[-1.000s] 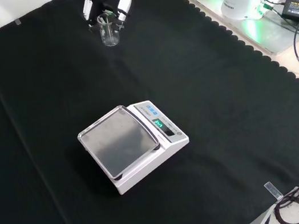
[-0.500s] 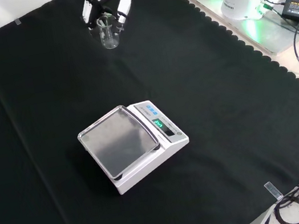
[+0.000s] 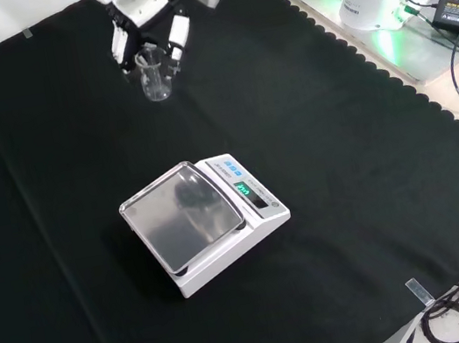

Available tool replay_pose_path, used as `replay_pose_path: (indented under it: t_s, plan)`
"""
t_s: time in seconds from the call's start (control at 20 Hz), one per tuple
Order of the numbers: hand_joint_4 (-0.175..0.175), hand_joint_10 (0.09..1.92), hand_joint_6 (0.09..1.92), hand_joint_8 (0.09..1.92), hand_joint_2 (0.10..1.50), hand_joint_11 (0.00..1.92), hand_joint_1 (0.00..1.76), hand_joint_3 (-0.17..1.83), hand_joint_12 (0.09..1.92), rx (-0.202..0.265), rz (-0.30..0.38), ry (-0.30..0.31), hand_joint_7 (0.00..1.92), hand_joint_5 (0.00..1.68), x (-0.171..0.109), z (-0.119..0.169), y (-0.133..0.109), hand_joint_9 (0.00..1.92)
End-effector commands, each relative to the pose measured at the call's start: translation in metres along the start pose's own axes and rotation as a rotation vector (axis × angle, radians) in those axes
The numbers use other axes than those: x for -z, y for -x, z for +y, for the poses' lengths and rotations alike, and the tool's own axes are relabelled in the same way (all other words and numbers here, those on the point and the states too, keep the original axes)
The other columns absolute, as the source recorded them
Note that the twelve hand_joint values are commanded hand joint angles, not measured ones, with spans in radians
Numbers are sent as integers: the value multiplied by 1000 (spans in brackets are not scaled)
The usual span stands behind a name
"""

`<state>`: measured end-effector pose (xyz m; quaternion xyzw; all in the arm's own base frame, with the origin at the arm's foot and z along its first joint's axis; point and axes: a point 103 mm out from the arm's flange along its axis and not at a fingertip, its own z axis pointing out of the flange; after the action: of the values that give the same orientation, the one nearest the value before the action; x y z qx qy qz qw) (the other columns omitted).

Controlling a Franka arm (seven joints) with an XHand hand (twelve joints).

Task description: Put the beaker on the electronic balance.

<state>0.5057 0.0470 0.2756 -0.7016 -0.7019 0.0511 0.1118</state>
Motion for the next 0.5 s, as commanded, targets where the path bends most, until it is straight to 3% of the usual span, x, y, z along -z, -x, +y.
replay_pose_path:
  t_s: [0.05,0.5]
  plan:
    - [-175,303,852,856,1116,1587,1159,-175,551,95,5,-48,1115,839,-14,38,-54,1511]
    - [-175,310,852,855,1115,1590,1159,-175,551,147,19,-62,1118,841,-34,62,-93,1509]
